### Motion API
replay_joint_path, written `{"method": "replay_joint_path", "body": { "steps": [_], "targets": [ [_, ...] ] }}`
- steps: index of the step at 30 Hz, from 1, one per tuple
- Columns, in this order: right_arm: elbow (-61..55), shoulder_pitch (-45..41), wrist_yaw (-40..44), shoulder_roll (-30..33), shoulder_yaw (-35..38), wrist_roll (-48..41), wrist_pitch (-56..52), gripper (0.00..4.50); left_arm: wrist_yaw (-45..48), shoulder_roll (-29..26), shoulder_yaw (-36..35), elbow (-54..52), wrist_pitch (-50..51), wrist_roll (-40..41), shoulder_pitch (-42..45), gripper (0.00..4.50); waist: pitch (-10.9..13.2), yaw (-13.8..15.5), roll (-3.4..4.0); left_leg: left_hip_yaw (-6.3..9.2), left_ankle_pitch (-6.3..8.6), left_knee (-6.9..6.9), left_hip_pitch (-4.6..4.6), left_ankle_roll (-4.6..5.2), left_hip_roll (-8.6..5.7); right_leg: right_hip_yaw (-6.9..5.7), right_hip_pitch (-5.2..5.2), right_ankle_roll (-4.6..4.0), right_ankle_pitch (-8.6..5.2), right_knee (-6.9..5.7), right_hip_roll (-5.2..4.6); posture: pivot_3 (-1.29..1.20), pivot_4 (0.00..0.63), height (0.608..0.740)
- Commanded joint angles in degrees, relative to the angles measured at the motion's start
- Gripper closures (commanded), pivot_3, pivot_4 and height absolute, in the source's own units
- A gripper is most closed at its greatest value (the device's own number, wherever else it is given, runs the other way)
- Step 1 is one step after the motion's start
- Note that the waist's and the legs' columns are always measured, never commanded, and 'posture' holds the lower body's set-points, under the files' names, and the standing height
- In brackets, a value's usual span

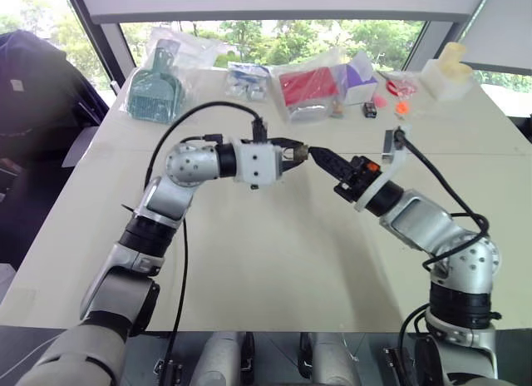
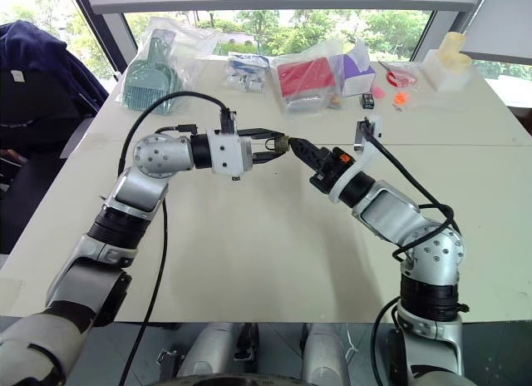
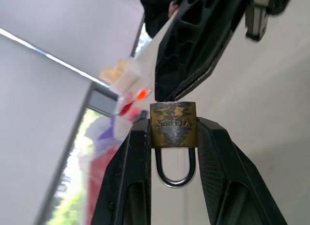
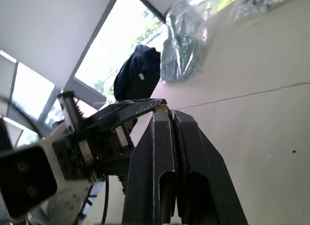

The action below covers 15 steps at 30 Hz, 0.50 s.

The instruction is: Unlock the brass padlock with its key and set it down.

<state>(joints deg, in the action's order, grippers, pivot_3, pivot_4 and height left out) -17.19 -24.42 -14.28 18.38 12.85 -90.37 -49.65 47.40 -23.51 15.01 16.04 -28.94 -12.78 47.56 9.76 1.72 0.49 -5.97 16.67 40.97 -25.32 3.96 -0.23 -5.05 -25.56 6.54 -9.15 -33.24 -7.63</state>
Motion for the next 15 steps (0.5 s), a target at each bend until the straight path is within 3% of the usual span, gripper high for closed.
{"method": "replay_joint_path", "body": {
  "steps": [1, 8, 12, 15],
  "targets": [
    [2.1, -0.2, -5.8, -1.3, -0.1, -1.8, 1.7, 4.47, -7.7, 0.3, -1.5, -0.6, -9.9, -2.6, 4.3, 3.79, 0.0, 0.0, 0.0, 0.0, 0.0, 0.0, -0.01, 0.0, 0.0, 0.0, 0.0, 0.0, 0.0, 0.0, 0.0, 0.0, 0.15, 0.735],
    [3.2, -1.3, -11.4, -3.0, 0.1, -8.4, 5.0, 4.47, -14.4, -0.1, -1.3, 2.9, -15.5, -7.1, 6.1, 3.79, 0.0, -0.8, 0.0, -0.01, 0.0, -0.03, -0.01, 0.0, 0.0, 0.0, 0.01, 0.03, 0.01, -0.01, 0.0, 0.0, 0.15, 0.735],
    [-1.3, -1.0, -2.7, 2.6, -0.6, -1.1, 3.8, 4.47, -9.5, 0.5, -0.6, 4.4, -10.0, -2.5, 5.5, 3.79, 0.0, -1.1, 0.02, -0.04, 0.0, -0.03, -0.01, 0.0, -0.01, 0.0, 0.02, 0.03, 0.02, -0.05, 0.0, 0.0, 0.15, 0.735],
    [-4.7, 0.3, 7.7, 7.5, 1.2, 2.5, 4.6, 3.69, -5.6, 0.1, 0.2, 5.1, -8.4, 0.0, 5.4, 3.79, 0.0, -1.0, 0.02, -0.05, 0.11, -0.04, -0.02, 0.18, 0.0, 0.0, 0.01, 0.05, 0.01, -0.01, 0.0, 0.0, 0.15, 0.735]
  ]
}}
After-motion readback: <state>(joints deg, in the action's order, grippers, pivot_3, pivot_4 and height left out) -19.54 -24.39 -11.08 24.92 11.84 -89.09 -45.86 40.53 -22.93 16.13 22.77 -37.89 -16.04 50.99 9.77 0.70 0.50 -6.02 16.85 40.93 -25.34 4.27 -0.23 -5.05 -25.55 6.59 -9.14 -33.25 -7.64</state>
